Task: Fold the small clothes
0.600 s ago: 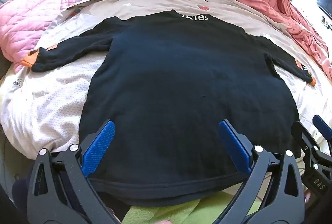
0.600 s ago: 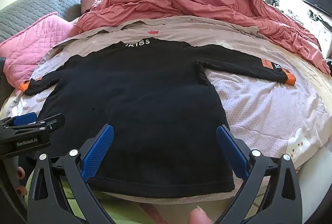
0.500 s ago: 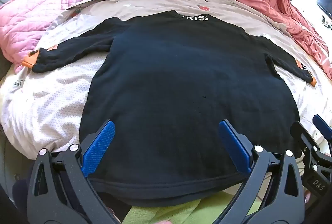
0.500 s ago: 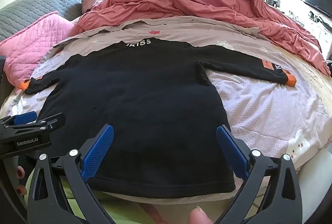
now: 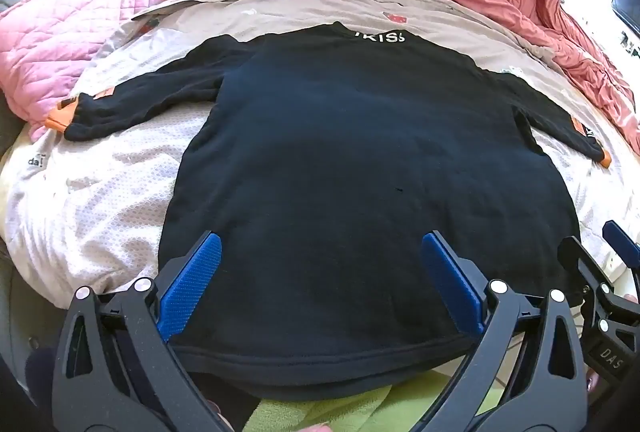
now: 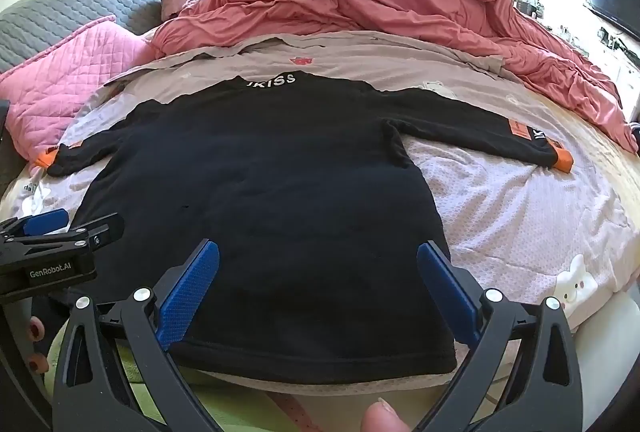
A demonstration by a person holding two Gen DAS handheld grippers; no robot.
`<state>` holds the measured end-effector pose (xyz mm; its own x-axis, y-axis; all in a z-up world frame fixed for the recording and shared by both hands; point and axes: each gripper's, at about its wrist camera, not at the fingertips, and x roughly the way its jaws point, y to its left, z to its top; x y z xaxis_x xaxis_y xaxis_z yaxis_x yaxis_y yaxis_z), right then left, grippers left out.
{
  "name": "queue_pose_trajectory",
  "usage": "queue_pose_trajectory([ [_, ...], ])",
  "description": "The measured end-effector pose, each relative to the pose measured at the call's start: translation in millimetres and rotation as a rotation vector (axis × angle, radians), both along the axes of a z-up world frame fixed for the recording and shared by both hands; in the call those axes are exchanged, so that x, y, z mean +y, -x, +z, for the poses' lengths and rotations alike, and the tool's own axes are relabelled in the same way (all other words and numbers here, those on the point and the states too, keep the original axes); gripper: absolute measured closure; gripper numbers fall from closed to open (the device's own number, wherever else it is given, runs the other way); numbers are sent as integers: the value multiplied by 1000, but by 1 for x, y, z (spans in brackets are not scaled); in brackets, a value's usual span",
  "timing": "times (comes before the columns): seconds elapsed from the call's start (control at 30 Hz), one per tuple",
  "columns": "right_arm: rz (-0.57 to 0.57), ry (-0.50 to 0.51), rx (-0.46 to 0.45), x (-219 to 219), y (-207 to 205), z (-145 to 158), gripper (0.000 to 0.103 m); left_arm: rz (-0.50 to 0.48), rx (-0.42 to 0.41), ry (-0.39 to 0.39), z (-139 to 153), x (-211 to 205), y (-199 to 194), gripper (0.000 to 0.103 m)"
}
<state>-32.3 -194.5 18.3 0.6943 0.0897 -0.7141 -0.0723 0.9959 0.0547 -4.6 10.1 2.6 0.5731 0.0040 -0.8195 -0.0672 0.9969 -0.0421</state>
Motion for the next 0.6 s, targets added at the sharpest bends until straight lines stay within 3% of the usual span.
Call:
queue_pose_trajectory([
  [0.6,-2,-5,11,0,0,-4,4,2,-6,-12,-1,-4,-5,9],
])
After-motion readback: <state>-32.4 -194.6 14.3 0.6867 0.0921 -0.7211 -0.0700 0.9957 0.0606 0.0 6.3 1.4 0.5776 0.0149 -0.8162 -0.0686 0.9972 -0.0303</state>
